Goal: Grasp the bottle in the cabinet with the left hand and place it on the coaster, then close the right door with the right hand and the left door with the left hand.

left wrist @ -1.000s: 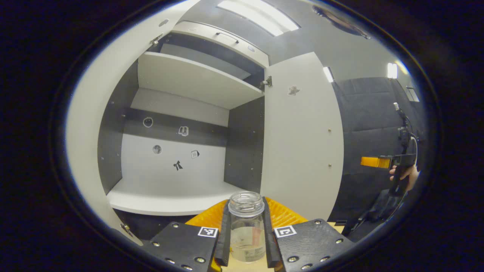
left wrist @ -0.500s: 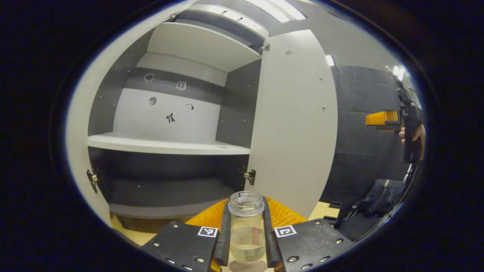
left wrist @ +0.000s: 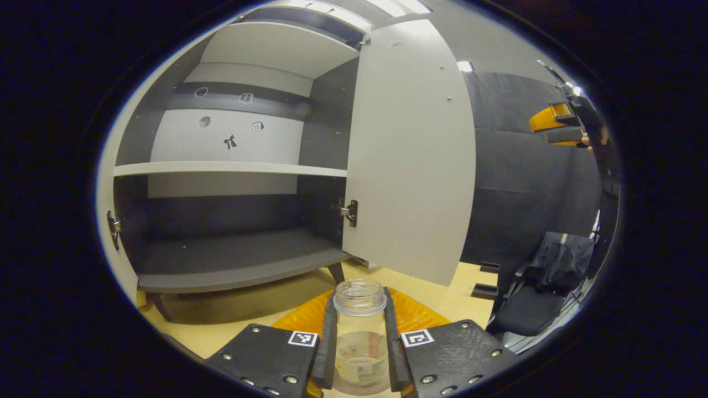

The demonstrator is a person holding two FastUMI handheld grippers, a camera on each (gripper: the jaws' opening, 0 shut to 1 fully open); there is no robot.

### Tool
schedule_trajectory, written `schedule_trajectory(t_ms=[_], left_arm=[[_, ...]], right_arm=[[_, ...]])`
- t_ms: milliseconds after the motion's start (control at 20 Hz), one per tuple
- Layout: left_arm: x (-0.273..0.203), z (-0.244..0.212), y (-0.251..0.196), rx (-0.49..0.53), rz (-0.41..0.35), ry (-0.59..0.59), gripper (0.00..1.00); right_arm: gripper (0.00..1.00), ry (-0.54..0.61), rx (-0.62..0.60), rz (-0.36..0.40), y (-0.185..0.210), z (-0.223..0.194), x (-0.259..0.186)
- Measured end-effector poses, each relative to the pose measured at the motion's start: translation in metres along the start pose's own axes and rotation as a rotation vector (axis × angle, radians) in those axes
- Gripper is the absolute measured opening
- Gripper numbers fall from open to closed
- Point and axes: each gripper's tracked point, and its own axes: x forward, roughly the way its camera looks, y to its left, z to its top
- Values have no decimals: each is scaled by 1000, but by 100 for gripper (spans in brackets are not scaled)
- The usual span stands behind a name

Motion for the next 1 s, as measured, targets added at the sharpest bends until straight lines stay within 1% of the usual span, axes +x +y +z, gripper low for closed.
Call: schedule_trajectory(t_ms=[100, 200, 250, 400, 500, 600, 700, 850, 950, 1000], left_arm=[[-5, -3, -8, 25, -5, -1, 34], [-5, -9, -12, 27, -8, 7, 34], [-5, -14, -14, 25, -7, 16, 40], [-16, -14, -18, 50, -3, 7, 46], [-20, -16, -19, 45, 3, 12, 48], [-26, -19, -15, 27, 24, 27, 40], [-31, -16, -12, -3, 41, 33, 62], [-41, -4, -6, -14, 103, 42, 95], [-54, 7, -11, -38, 131, 50, 95], [-63, 16, -13, -54, 149, 45, 100]], right_arm=[[96, 15, 3, -12, -3, -3, -2], [96, 16, 12, -10, -4, -3, -4], [96, 15, 14, -11, -5, -3, -3], [96, 19, 13, -3, -3, -4, -4], [96, 25, 10, 5, -2, -6, -2], [96, 32, 10, 15, 2, -8, -1], [96, 34, 6, 27, 3, -9, 0], [96, 34, 2, 51, 5, -11, 11], [97, 29, 11, 73, 6, -12, 24], [96, 31, 13, 91, 8, -14, 32]])
